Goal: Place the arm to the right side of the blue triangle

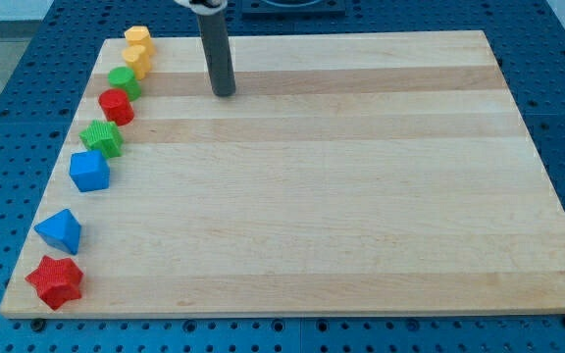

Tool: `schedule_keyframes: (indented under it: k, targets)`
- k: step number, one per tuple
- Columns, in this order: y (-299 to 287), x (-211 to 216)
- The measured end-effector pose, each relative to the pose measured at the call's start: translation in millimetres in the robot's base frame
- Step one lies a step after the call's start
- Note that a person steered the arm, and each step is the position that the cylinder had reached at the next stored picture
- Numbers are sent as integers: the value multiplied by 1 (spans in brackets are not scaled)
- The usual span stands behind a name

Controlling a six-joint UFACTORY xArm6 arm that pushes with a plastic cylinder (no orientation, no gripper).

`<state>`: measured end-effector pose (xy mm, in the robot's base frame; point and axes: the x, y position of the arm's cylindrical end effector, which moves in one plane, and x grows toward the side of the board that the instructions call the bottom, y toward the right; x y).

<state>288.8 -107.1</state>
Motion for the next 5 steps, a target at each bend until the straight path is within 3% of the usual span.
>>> schedule_keyframes:
  k: [1, 2, 3, 5]
  targets:
    - [-19, -57]
    - [-32, -78]
    - [-34, -72]
    - [-34, 14]
